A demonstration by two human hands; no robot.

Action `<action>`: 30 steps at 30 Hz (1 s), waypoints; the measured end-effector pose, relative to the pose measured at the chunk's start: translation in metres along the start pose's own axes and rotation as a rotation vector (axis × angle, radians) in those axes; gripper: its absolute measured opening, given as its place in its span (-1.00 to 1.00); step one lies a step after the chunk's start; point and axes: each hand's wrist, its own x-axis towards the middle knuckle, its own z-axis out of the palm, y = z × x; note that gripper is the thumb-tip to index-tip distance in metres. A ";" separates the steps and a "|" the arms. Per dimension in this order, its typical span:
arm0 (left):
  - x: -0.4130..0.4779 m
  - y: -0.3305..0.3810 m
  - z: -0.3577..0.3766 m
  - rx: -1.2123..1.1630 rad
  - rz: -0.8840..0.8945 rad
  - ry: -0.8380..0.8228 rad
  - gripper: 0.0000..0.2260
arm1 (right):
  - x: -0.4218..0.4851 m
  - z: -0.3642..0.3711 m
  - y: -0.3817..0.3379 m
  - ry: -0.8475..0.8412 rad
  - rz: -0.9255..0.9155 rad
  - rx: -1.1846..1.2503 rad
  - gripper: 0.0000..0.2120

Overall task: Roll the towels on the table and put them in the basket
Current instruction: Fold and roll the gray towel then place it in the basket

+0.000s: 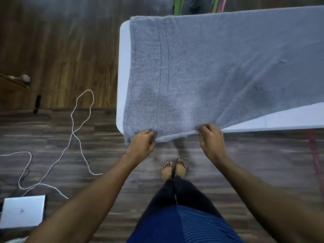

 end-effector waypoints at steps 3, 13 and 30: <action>-0.002 0.000 0.001 -0.055 -0.035 0.035 -0.95 | -0.021 0.004 -0.017 0.137 0.274 0.136 -0.85; -0.002 0.001 -0.004 -0.156 -0.010 0.133 -0.93 | -0.008 0.032 -0.092 -0.089 -0.186 0.060 -0.71; 0.006 0.004 -0.004 -0.033 0.066 0.210 -0.88 | 0.019 0.010 -0.051 0.005 -0.074 0.016 -0.87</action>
